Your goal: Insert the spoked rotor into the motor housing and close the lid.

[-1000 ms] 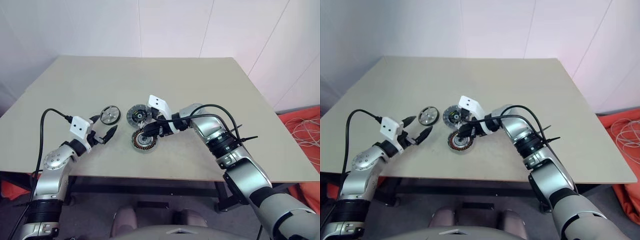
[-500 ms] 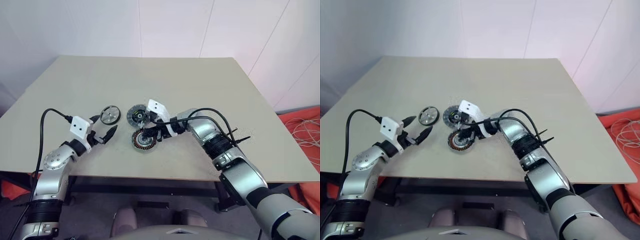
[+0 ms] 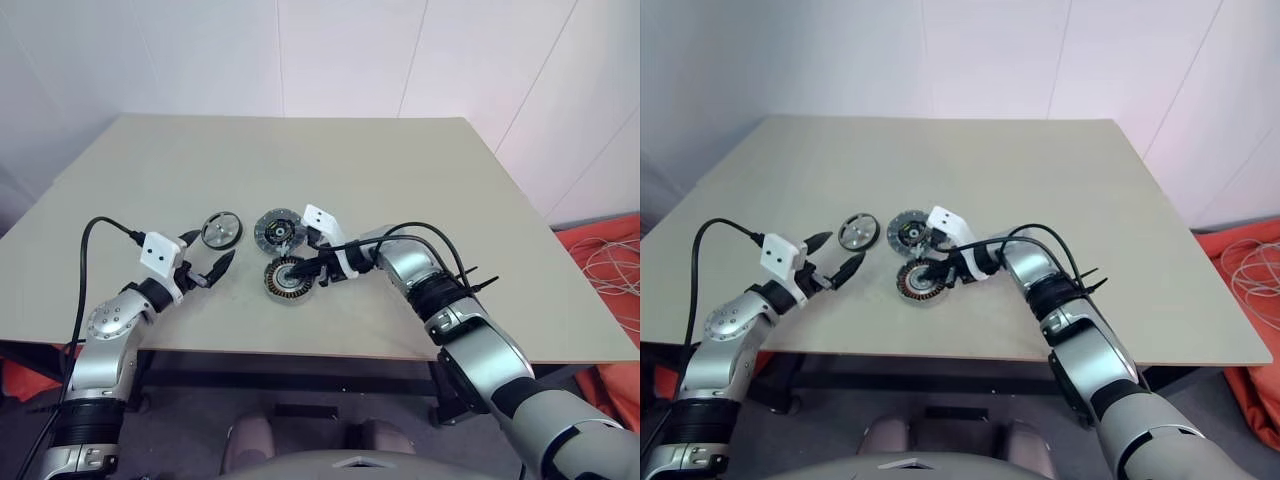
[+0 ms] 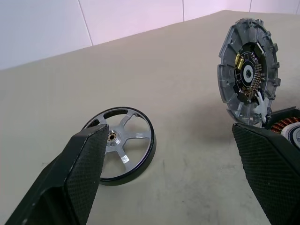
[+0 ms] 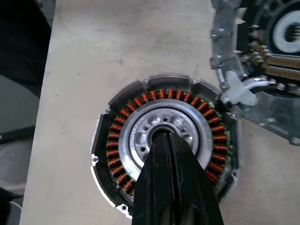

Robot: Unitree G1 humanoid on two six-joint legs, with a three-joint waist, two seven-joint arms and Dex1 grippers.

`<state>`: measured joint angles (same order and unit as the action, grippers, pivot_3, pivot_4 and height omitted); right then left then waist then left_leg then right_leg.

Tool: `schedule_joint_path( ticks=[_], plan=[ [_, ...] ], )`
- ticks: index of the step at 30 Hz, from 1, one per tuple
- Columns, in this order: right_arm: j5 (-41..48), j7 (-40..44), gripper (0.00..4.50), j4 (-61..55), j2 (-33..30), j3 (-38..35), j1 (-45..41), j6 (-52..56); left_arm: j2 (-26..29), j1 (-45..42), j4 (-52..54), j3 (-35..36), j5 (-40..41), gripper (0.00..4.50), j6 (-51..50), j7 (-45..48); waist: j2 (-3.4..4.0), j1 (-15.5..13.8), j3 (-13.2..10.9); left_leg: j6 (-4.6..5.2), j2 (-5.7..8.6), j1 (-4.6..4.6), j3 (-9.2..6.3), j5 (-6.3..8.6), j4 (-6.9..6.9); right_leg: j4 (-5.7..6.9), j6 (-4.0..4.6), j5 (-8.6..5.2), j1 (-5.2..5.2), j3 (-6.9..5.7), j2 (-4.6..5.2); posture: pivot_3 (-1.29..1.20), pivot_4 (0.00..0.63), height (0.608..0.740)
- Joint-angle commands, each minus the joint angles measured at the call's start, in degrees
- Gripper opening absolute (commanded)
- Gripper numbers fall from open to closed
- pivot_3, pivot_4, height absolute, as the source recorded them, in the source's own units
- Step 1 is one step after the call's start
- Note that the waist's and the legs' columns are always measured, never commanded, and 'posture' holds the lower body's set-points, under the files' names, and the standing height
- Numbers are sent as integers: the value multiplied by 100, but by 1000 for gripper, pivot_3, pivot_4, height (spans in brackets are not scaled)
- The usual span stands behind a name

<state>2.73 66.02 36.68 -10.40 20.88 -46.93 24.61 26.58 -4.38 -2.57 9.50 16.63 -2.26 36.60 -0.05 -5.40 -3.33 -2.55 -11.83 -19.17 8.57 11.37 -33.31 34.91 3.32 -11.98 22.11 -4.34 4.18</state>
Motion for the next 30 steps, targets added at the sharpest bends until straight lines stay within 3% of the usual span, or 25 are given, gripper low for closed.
schedule_joint_path(
  ticks=[1, 13, 19, 24, 30],
  plan=[
    [232, 16, 29, -364, 57, -236, -137, 131, 28, -156, 113, 36, 2, 4500, 87, -5, 0, 3, 0, 0, 0, -2, 0, 0, 0, 0, 27, 16, 2, 0, 0, 0, 0, 740],
    [230, 304, 29, -638, 63, -30, 130, 248, 27, -96, 148, 55, 17, 4500, 93, -7, -1, 0, 0, 2, 0, -61, 1, 0, 4, 0, 36, 21, 61, -2, -1, 0, 0, 740],
    [-287, 27, 29, 148, 37, 299, 124, -142, 37, -108, 148, 61, 17, 4500, 85, -14, 0, 6, 1, 0, 0, -45, 1, 0, 3, 2, 35, 20, 46, -2, -1, 0, 0, 740],
    [50, 145, 29, 23, 104, -11, 30, -106, 54, -77, 174, 93, 24, 4500, 89, -18, 1, -10, 0, 1, 2, -2, 0, 1, 4, -4, -5, -4, 1, 0, 1, 0, 0, 740],
    [681, 267, 29, -480, 221, -607, -192, 223, 27, -90, 158, 64, 11, 4500, 101, -27, 2, -1, -1, 0, -2, -13, 0, 0, 5, 1, 30, 17, 15, 0, -1, 0, 0, 740]
  ],
)
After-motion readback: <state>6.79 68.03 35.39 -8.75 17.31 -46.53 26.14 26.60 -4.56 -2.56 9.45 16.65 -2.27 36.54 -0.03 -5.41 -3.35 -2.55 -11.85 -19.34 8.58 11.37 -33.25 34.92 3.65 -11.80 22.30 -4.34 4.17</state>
